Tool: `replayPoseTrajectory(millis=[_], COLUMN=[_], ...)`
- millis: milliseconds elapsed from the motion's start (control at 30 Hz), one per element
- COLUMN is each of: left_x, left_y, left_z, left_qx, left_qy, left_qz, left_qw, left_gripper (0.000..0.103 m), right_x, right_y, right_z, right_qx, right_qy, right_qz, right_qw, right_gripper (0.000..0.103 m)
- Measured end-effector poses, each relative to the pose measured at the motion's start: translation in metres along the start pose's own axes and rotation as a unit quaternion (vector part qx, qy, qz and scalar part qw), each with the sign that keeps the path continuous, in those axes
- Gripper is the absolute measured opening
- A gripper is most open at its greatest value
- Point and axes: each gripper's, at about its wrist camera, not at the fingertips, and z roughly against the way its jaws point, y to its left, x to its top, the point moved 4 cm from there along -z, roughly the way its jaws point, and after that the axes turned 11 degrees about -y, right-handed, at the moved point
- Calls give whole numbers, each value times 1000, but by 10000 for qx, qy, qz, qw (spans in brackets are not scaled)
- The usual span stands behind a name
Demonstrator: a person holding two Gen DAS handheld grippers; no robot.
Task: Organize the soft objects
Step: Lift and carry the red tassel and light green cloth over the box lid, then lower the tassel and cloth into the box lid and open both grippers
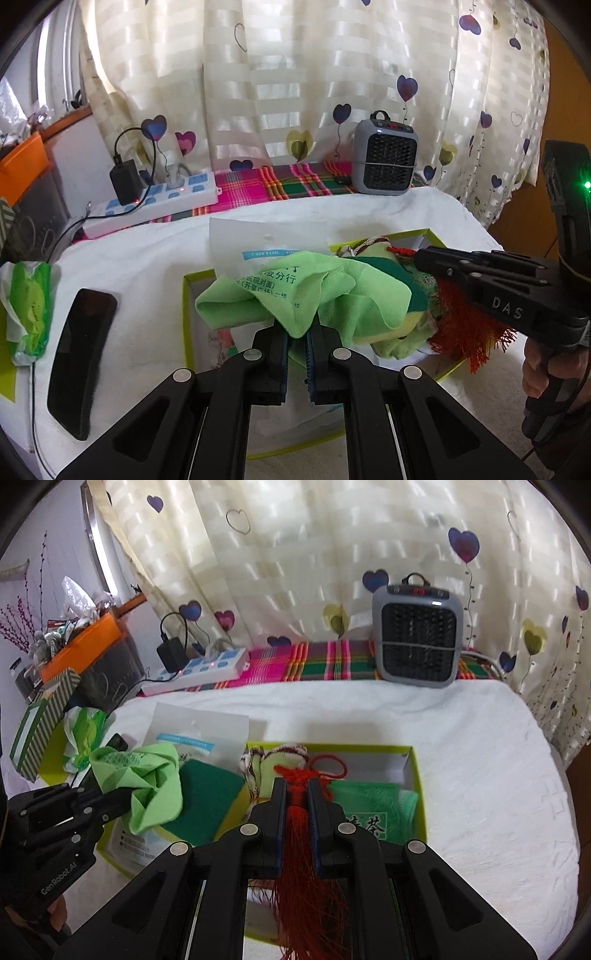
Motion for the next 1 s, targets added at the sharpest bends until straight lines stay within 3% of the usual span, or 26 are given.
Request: replayPoseTrajectory(millis=[267, 400, 667, 800, 867, 1000], left_x=[-1, -2, -2, -4, -4, -5], left_y=[-1, -1, -4, -5, -4, -4], left_z=[-2, -3, -2, 0, 3, 9], left_qx=[2, -25, -72, -89, -64, -89], left_qy=[12, 30, 14, -11, -51, -98], left_qz=[-1, -12, -4, 55, 117, 183], left_qw=[10000, 10000, 10000, 9999, 9999, 9997], left_gripper=[11, 21, 30, 42, 46, 47], right_x=[-3, -2, -3, -3, -2, 1], right_y=[-6, -10, -12, -12, -11, -8], right_z=[-15, -19, -16, -11, -8, 1], right_qx=[65, 110, 139, 162, 206, 214], right_qy=[224, 262, 271, 191, 148, 25], right_qz=[-162, -304, -447, -525, -524, -493], right_qw=[9996, 9991, 9985, 9983, 9983, 9986], right_gripper=[11, 12, 12, 29, 46, 48])
